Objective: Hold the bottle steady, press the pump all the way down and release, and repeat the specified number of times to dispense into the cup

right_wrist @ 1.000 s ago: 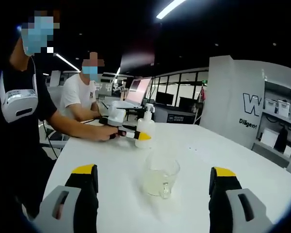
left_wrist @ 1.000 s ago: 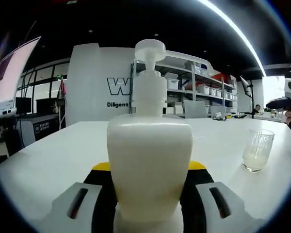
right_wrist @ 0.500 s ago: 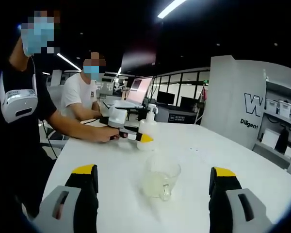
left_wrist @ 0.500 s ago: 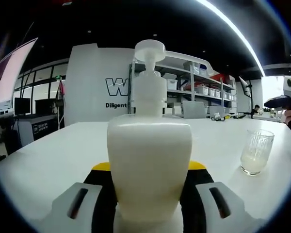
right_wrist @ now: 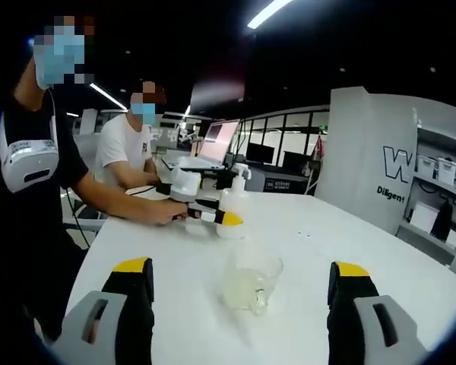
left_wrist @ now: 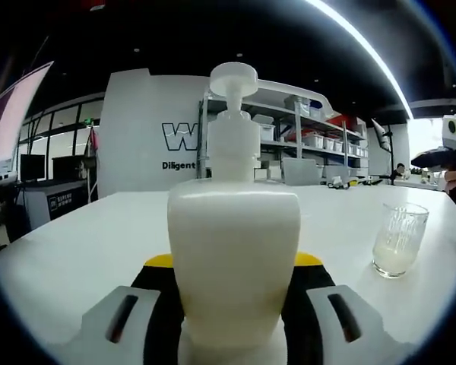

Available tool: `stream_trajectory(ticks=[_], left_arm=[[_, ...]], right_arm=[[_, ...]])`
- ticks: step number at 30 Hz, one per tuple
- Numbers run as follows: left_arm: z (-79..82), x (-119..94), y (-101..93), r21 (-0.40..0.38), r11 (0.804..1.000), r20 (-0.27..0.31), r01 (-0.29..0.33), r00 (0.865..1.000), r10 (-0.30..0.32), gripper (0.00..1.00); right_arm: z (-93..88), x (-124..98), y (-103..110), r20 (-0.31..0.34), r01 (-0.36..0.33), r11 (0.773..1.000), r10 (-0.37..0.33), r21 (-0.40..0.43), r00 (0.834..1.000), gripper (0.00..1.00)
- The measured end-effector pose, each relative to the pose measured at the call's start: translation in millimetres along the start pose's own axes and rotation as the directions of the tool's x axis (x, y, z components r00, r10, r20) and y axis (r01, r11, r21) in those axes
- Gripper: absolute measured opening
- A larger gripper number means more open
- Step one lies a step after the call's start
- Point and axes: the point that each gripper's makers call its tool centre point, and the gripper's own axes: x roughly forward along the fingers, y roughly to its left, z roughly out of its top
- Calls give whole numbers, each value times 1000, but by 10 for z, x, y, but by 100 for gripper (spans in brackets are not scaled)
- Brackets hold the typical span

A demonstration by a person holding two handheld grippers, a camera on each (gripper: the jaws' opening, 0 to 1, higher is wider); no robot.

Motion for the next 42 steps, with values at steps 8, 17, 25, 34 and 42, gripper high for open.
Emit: stream_trajectory(ticks=[8, 17, 25, 34, 42], left_arm=[[-21, 72, -87, 4, 1000, -3, 19, 1000, -19, 48], [-43, 134, -183, 5, 999, 0, 37, 999, -37, 48], [-56, 168, -247, 7, 999, -2, 52, 999, -52, 48], [-56, 184, -346, 10, 998, 0, 69, 998, -69, 47], [-48, 199, -439, 15, 996, 0, 89, 996, -89, 47]], right_arm=[[-9, 3, 11, 4, 1, 1000, -1, -1, 1000, 96], [-25, 11, 13, 0, -2, 1000, 2, -4, 1000, 96], [-40, 16, 6, 2, -4, 1000, 4, -3, 1000, 96], [-17, 23, 17, 2, -6, 1000, 6, -8, 1000, 96], [-13, 36, 36, 0, -8, 1000, 8, -8, 1000, 96]])
